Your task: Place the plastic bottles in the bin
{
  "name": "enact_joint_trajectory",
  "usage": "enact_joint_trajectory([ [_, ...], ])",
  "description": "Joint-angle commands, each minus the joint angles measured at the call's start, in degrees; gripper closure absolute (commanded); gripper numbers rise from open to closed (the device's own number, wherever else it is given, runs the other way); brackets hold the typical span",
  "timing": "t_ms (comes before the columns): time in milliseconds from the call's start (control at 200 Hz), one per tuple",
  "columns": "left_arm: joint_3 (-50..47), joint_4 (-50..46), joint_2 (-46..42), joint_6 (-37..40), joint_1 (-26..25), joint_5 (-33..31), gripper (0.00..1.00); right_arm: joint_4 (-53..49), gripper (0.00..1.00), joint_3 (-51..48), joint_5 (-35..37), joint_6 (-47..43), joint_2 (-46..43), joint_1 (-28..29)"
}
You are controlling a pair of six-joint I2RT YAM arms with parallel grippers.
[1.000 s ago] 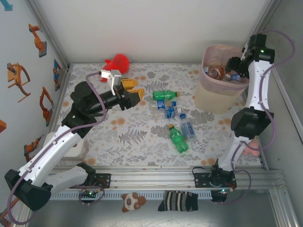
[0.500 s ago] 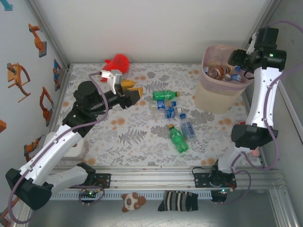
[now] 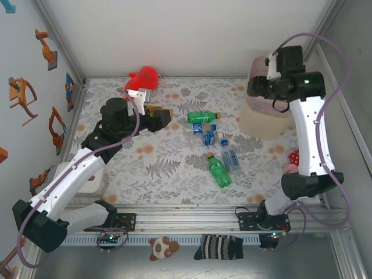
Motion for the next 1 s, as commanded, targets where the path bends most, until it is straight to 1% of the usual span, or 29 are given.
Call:
enact_joint_trajectory([
  [0, -0.9, -0.7, 0.0, -2.8, 0.8, -0.6, 0.36, -0.1, 0.32, -5.8, 2.8, 1.0, -2.5, 4.0],
  [225, -1.9, -0.9, -0.4, -4.6, 2.1, -0.7, 0.37, 3.6, 0.34, -19.6, 3.4, 3.3, -4.9, 11.4],
  [361, -2.2, -0.8, -0.6, -5.1, 2.5, -0.8, 0.37, 5.8, 0.35, -25.6, 4.3, 3.4, -3.1, 14.7],
  [626, -2.7, -1.3, -1.2, -5.8, 3.0, -1.0, 0.37, 12.3, 0.36, -32.7, 2.1, 3.7, 4.3, 16.0],
  [711, -2.8, -1.5, -1.6, -5.9, 3.0, -1.4, 0.37, 14.6, 0.38, -34.2, 3.1, 4.0, 6.8, 16.0],
  [801, -3.0, -1.7, -2.1, -5.9, 3.1, -1.8, 0.37, 16.6, 0.41, -35.5, 6.3, 4.0, 9.3, 16.0],
  [916, -3.2, -2.0, -2.5, -6.0, 3.2, -2.2, 0.37, 18.8, 0.43, -36.5, 8.7, 4.3, 12.7, 16.0],
  [996, -3.4, -2.1, -2.8, -6.1, 3.2, -2.3, 0.37, 20.3, 0.43, -37.2, 8.9, 4.5, 14.6, 16.0],
])
